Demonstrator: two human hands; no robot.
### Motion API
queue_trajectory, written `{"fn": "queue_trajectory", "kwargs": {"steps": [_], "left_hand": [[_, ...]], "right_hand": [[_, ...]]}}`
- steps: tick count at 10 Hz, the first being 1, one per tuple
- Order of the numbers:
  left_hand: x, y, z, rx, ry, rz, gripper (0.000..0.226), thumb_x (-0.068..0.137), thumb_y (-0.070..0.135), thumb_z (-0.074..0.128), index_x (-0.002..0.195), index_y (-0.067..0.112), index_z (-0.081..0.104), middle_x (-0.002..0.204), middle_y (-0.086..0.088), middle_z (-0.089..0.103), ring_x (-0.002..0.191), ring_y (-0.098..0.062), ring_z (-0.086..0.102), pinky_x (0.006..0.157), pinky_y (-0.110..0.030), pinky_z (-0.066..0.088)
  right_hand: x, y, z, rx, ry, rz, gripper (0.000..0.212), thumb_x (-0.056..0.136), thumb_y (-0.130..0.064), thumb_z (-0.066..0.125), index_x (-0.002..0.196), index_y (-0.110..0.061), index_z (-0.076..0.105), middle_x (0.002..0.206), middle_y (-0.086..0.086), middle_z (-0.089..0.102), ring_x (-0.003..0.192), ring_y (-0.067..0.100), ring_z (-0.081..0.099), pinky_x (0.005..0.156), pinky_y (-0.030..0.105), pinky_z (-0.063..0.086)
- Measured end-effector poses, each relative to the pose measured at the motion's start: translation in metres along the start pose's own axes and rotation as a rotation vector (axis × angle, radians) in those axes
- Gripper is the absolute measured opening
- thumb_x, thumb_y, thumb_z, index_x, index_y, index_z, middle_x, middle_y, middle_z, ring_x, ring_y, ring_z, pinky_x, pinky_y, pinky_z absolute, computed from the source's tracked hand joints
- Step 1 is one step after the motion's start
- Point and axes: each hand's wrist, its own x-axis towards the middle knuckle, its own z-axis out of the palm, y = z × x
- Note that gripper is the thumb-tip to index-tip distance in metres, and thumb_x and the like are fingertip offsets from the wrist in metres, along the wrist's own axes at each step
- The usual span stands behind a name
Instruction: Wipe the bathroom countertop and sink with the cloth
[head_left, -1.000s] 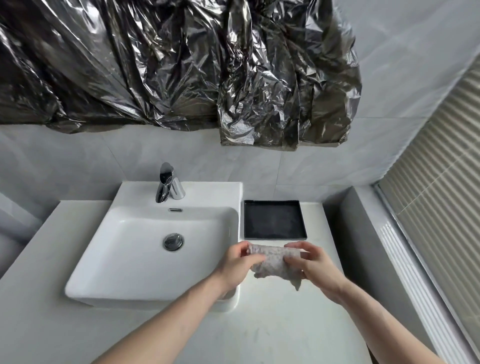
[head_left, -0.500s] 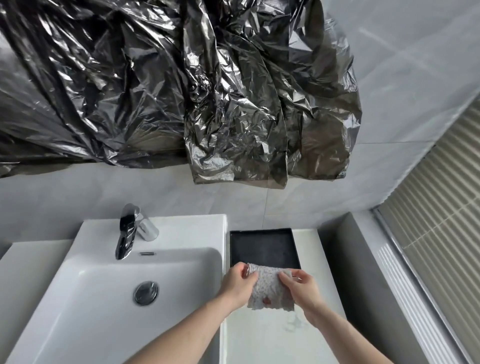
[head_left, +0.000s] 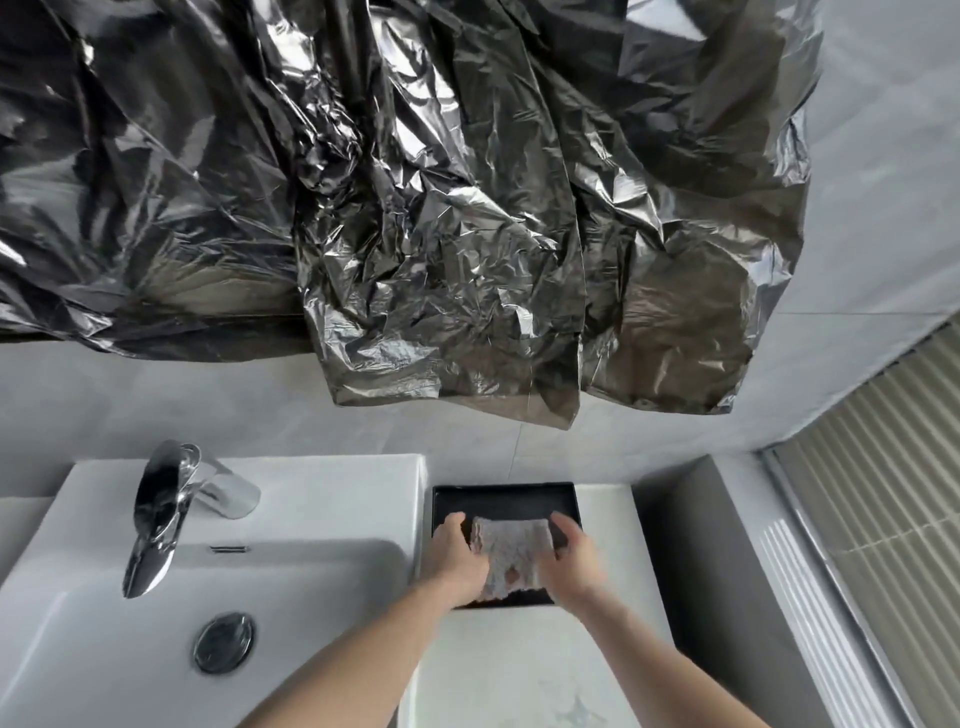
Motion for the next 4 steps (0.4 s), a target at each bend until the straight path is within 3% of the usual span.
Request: {"fn": "queue_trajectory", "kwargs": {"steps": [1,2,3,4], "left_hand": [[-0.003,-0.025,0.01,0.409,-0.088,0.222,0.054,0.09,0.011,0.052,0.143,0.017,0.042,0.151,0.0,0.034,0.128,-0.026,0.049,0.105,-0.041,0.046],[-0.01,-0.038,0.022,0.603,-0.219,0.273,0.055,0.087,0.0,0.046,0.139,0.015,0.045,0.152,0.001,0.031,0.127,-0.026,0.044,0.102,-0.045,0.047],[-0.015,-0.037,0.023,0.682,-0.239,0.271,0.054,0.088,0.003,0.044,0.141,0.014,0.044,0.152,-0.001,0.033,0.129,-0.028,0.042,0.105,-0.046,0.045],[-0.022,-0.028,0.014,0.661,-0.204,0.262,0.047,0.088,0.007,0.045,0.133,0.017,0.047,0.146,0.001,0.037,0.123,-0.027,0.046,0.099,-0.048,0.048]], "right_hand": [[-0.009,0.015,0.016,-0.359,-0.13,-0.086,0.065,0.091,-0.01,0.05,0.155,-0.022,0.043,0.163,0.004,0.037,0.144,0.028,0.044,0.118,0.035,0.038],[-0.023,0.021,0.026,-0.499,-0.204,-0.115,0.071,0.09,-0.004,0.045,0.156,-0.031,0.039,0.171,-0.004,0.017,0.15,0.026,0.032,0.119,0.038,0.037],[-0.03,0.023,0.026,-0.474,-0.207,-0.138,0.07,0.092,-0.007,0.047,0.156,-0.033,0.038,0.172,-0.006,0.012,0.154,0.023,0.026,0.121,0.039,0.033],[-0.033,0.02,0.021,-0.42,-0.174,-0.154,0.066,0.092,-0.008,0.045,0.154,-0.03,0.044,0.171,-0.004,0.019,0.153,0.024,0.03,0.121,0.038,0.034]]}}
